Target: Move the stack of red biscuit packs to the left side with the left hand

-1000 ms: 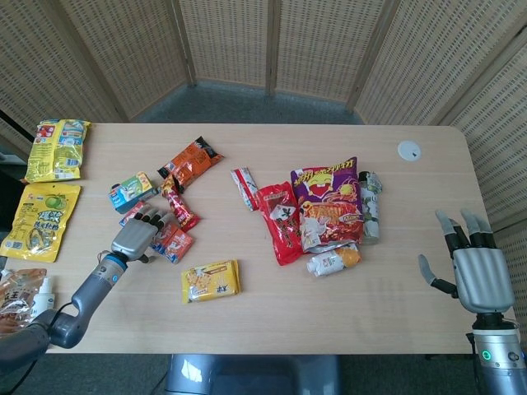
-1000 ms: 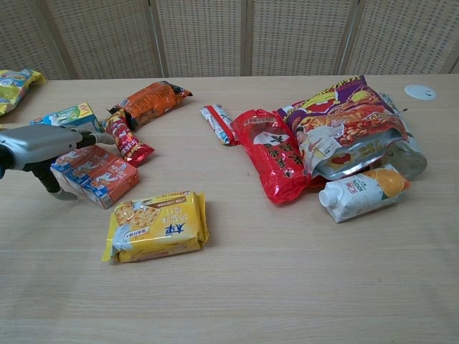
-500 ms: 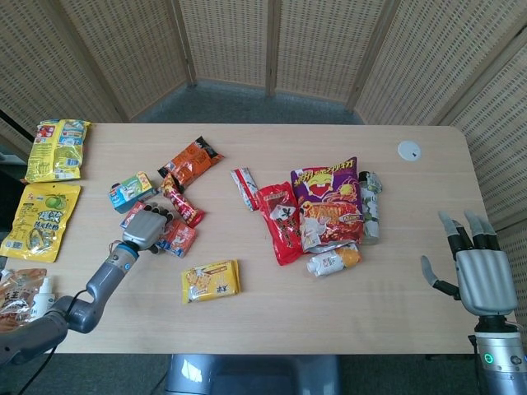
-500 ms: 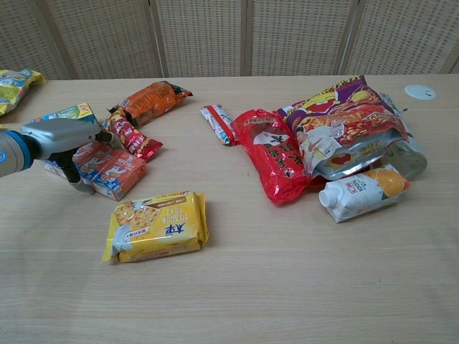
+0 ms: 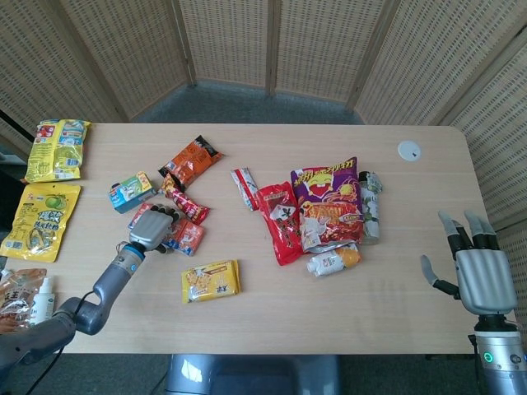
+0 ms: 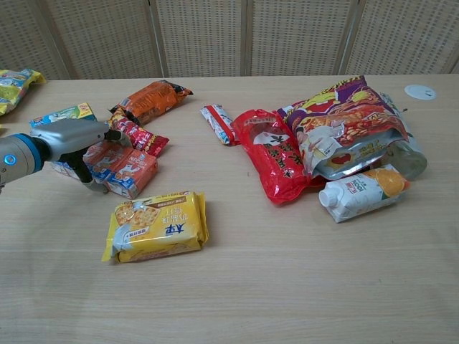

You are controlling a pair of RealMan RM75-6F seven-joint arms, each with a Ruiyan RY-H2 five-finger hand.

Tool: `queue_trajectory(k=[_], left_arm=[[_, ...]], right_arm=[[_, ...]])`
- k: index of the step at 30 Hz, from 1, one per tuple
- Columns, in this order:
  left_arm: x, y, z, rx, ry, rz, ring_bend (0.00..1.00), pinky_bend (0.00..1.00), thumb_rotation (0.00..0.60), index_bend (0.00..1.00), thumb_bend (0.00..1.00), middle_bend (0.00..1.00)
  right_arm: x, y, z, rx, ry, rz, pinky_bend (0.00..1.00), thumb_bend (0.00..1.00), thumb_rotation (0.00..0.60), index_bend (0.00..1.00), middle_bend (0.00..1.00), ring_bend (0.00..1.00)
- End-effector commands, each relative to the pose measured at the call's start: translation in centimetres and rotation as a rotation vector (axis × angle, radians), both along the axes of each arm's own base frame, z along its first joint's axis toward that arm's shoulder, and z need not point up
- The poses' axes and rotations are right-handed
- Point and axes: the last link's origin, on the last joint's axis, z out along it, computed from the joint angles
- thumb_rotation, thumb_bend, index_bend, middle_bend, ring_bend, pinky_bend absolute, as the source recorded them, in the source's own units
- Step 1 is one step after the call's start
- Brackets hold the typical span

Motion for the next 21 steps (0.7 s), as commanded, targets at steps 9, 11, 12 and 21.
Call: queue_trajectory(k=[9, 11, 12, 21], left_arm=[[3.9, 0.8, 6.7, 0.112, -0.163, -0.065, 0.80, 0.70, 0.600, 0.70, 0.42, 0.66], [4.8, 0.9, 8.3, 0.132, -0.173, -0.084, 0.80, 0.70, 0.600, 0.70, 0.42, 0.66], [5.3, 0.9, 9.1, 0.141, -0.175, -0.094, 0.80, 0.70, 0.600, 0.70, 0.41, 0.67], [10.8, 1.2, 17.4, 0.268, -0.242, -0.165, 0.80, 0.70, 0.600, 0.71, 0.41, 0.67]], right_arm=[[0.0, -0.3, -0.6, 0.016, -0.015, 0.011, 0.03, 0.44, 0.070, 0.00, 0.24, 0.00], [-0.1, -0.4, -0.7, 0.018, -0.019, 0.014, 0.03, 0.44, 0.070, 0.00, 0.24, 0.00], [0.0, -0.4, -0.8, 0.018, -0.022, 0.016, 0.03, 0.44, 0.071, 0.00, 0.24, 0.00], [-0.1, -0.5, -1.2, 0.031, -0.031, 0.028, 0.03, 0.44, 0.068, 0.00, 0.24, 0.00]])
